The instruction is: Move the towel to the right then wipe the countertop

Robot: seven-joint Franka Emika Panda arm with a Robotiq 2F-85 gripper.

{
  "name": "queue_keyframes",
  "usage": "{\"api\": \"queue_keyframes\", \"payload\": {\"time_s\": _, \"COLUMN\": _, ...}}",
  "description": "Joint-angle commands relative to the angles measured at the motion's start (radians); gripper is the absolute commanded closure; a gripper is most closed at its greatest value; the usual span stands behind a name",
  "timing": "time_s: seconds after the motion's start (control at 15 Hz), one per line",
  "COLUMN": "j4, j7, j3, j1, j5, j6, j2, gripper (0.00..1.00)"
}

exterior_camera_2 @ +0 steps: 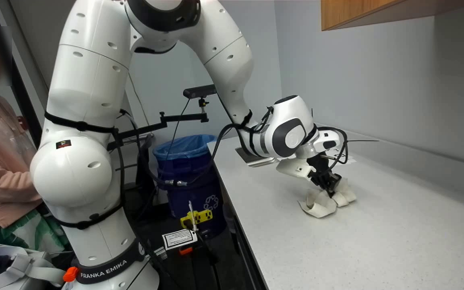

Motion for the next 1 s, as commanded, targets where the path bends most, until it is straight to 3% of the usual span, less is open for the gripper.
{"api": "queue_keyframes", "payload": {"time_s": 0.0, "j4": 0.041, "j7": -0.017, "j3": 0.098, "j1": -0.007, "j5": 0.022, "j6": 0.016, "j2": 0.023, "gripper": 0.98}}
{"api": "queue_keyframes", "payload": {"time_s": 0.2, "j4": 0.047, "j7": -0.026, "j3": 0.139, "j1": -0.018, "j5": 0.02, "j6": 0.017, "j2": 0.024, "gripper": 0.98}}
{"api": "queue_keyframes", "payload": {"time_s": 0.33, "j4": 0.03, "j7": -0.025, "j3": 0.117, "j1": -0.014, "j5": 0.009, "j6": 0.02, "j2": 0.012, "gripper": 0.98}}
{"api": "queue_keyframes", "payload": {"time_s": 0.53, "j4": -0.011, "j7": -0.008, "j3": 0.044, "j1": -0.006, "j5": -0.002, "j6": 0.029, "j2": -0.009, "gripper": 0.98}}
{"api": "queue_keyframes", "payload": {"time_s": 0.93, "j4": -0.115, "j7": 0.041, "j3": -0.171, "j1": 0.031, "j5": -0.009, "j6": 0.072, "j2": -0.057, "gripper": 0.98}}
